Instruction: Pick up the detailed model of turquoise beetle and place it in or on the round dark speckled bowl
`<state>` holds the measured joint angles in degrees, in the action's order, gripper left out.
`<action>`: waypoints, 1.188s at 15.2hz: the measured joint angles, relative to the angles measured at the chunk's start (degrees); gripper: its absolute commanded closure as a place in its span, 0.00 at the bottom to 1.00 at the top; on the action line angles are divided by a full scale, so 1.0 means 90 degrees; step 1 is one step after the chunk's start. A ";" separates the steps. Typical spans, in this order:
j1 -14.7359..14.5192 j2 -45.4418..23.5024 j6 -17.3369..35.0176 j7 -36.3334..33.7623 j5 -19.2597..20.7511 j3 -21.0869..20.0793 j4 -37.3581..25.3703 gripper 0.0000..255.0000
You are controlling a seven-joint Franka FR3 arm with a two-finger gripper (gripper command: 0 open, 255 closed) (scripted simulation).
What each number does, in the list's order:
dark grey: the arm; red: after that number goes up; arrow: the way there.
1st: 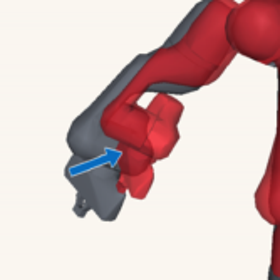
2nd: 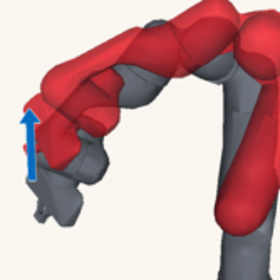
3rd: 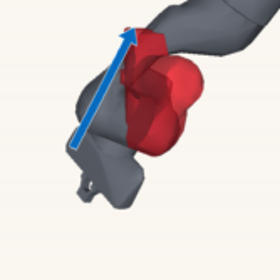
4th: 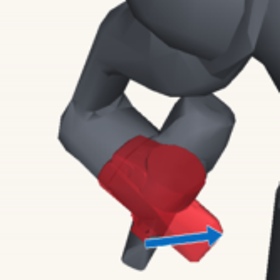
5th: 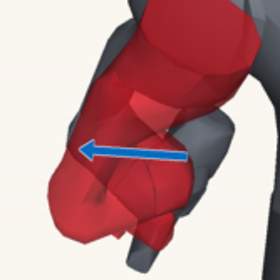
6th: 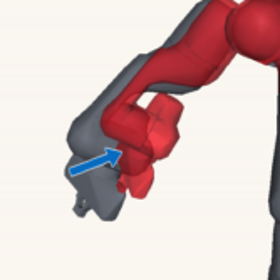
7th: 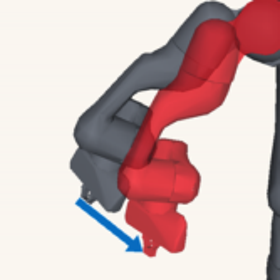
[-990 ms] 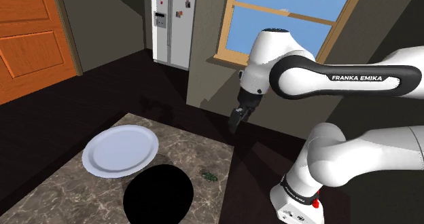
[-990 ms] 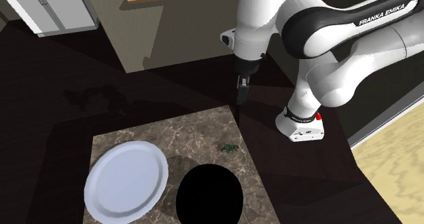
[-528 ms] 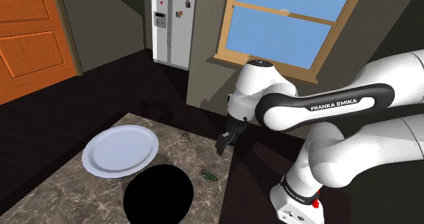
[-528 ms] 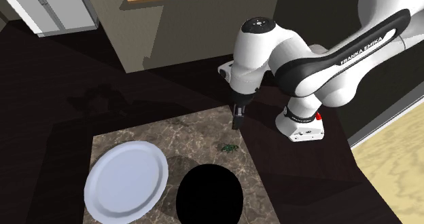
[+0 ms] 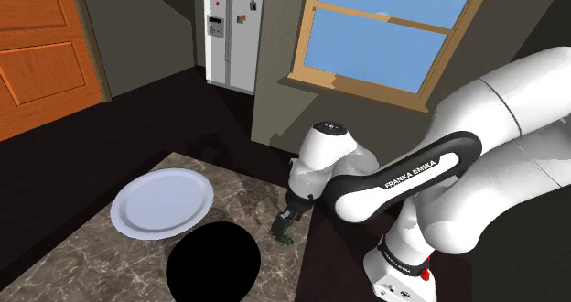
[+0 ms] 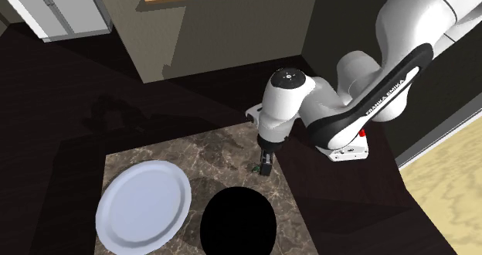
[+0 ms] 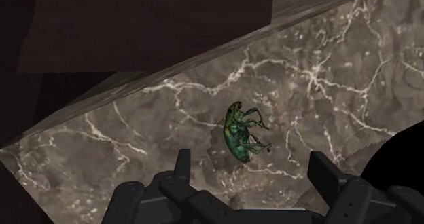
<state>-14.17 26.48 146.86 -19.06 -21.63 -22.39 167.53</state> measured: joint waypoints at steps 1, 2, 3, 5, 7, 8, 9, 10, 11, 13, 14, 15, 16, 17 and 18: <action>-0.0025 -0.0180 0.0216 -0.0033 -0.0044 -0.0064 0.0018 0.00; -0.0016 -0.0366 0.0396 -0.0048 -0.0053 -0.0107 0.0003 0.00; -0.0006 -0.0497 0.0533 -0.0044 -0.0057 -0.0128 0.0003 0.00; 0.0020 -0.0828 0.0867 -0.0049 -0.0063 -0.0187 0.0002 0.00; 0.0052 -0.1181 0.1220 -0.0069 -0.0050 -0.0255 0.0003 0.00; 0.0075 -0.1275 0.1313 -0.0052 -0.0036 -0.0254 0.0001 0.00; 0.0073 -0.1325 0.1375 -0.0058 -0.0041 -0.0266 0.0010 0.00; 0.0074 -0.1351 0.1404 -0.0060 -0.0041 -0.0272 0.0012 0.00; 0.0072 -0.1360 0.1417 -0.0062 -0.0043 -0.0274 0.0015 0.00; 0.0071 -0.1365 0.1425 -0.0062 -0.0044 -0.0276 0.0017 0.00; 0.0071 -0.1366 0.1427 -0.0062 -0.0045 -0.0276 0.0017 0.00; 0.0071 -0.1366 0.1427 -0.0062 -0.0045 -0.0276 0.0017 1.00; 0.0071 -0.1366 0.1427 -0.0062 -0.0045 -0.0276 0.0017 1.00; 0.0072 -0.1364 0.1427 -0.0062 -0.0045 -0.0275 0.0018 1.00; 0.0071 -0.1365 0.1427 -0.0062 -0.0045 -0.0275 0.0018 1.00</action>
<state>-13.53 14.20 159.70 -19.62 -22.04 -24.87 167.69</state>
